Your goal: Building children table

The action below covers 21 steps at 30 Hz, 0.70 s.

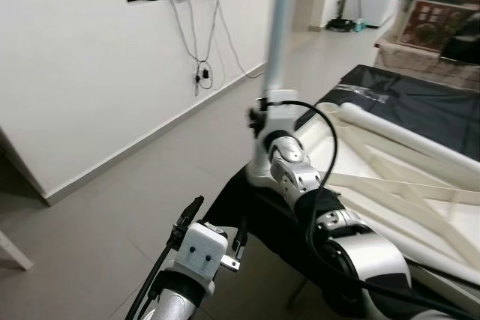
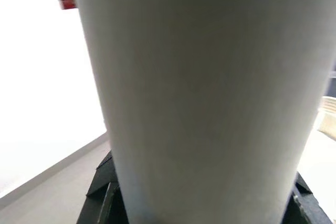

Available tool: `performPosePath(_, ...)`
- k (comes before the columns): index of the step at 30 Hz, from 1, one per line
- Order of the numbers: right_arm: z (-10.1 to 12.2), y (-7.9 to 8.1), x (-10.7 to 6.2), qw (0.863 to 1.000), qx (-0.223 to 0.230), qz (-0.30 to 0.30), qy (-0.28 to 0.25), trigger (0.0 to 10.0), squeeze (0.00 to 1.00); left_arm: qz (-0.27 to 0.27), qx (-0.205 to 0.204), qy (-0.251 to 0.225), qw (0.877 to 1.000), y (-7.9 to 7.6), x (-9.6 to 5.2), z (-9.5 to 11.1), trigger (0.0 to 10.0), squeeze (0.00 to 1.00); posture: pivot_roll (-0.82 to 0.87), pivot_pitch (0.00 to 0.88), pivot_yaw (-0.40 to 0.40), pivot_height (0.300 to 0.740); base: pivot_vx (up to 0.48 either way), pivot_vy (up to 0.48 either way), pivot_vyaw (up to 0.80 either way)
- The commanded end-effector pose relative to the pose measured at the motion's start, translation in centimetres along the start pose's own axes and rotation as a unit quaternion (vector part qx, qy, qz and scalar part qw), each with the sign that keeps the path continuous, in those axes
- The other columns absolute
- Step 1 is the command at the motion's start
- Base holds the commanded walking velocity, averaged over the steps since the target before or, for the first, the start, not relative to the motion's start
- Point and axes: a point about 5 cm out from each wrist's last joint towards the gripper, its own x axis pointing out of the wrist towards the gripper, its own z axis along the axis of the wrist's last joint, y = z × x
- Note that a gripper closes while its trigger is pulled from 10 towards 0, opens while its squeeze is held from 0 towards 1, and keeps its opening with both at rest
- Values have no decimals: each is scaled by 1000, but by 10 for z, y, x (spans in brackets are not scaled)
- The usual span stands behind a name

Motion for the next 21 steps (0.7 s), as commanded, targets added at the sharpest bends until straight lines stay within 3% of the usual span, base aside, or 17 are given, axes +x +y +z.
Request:
performPosePath(1,-29,-21,-8,991,50,-110,61,0,0,-7,2,6,1000,0,0,-3,10000,0,33,27,-14,740,0,0,0)
performPosePath(5,-29,-13,-10,989,57,-119,65,0,0,-6,2,6,1000,1,0,-3,10000,0,33,27,-14,740,0,0,0)
performPosePath(6,-27,-7,-9,991,62,-105,62,7922,0,-5,2,6,1000,1,1,-3,10000,0,34,25,-18,740,0,0,0)
performPosePath(7,-26,-3,-9,992,65,-93,60,7922,0,-5,2,5,1000,1,1,-3,10000,0,34,25,-18,740,0,0,0)
performPosePath(8,-24,-1,-9,993,66,-79,53,10000,0,-5,2,5,1000,1,1,-3,10000,0,34,25,-18,740,0,0,0)
performPosePath(10,-22,4,-8,995,81,-47,43,10000,0,-5,2,5,1000,1,1,-3,10000,0,34,25,-18,740,0,0,0)
performPosePath(11,-18,6,-7,996,82,-25,27,10000,1000,-4,3,5,1000,1,1,-3,10000,0,34,25,-18,740,0,0,0)
performPosePath(13,-15,7,-7,996,88,-13,16,10000,1000,-4,2,6,1000,1,1,-3,10000,0,34,25,-18,740,0,0,0)
performPosePath(14,-9,9,-6,995,93,18,-1,10000,882,-4,2,5,1000,1,1,-3,10000,0,34,25,-18,740,0,0,0)
performPosePath(16,-5,10,-5,995,96,38,-12,10000,882,-4,2,5,1000,1,1,-3,10000,0,28,27,-18,740,0,0,0)
performPosePath(17,-3,13,-5,992,101,70,-16,10000,0,-4,2,6,1000,1,1,-3,10000,0,28,27,-18,740,0,0,0)
performPosePath(19,-3,20,-5,984,82,159,-5,10000,0,-5,3,6,1000,1,2,-3,10000,0,28,27,-18,740,0,0,0)
performPosePath(21,-3,20,-5,984,82,159,-5,10000,0,-5,3,6,1000,1,2,-3,10000,0,28,27,-18,740,0,0,0)
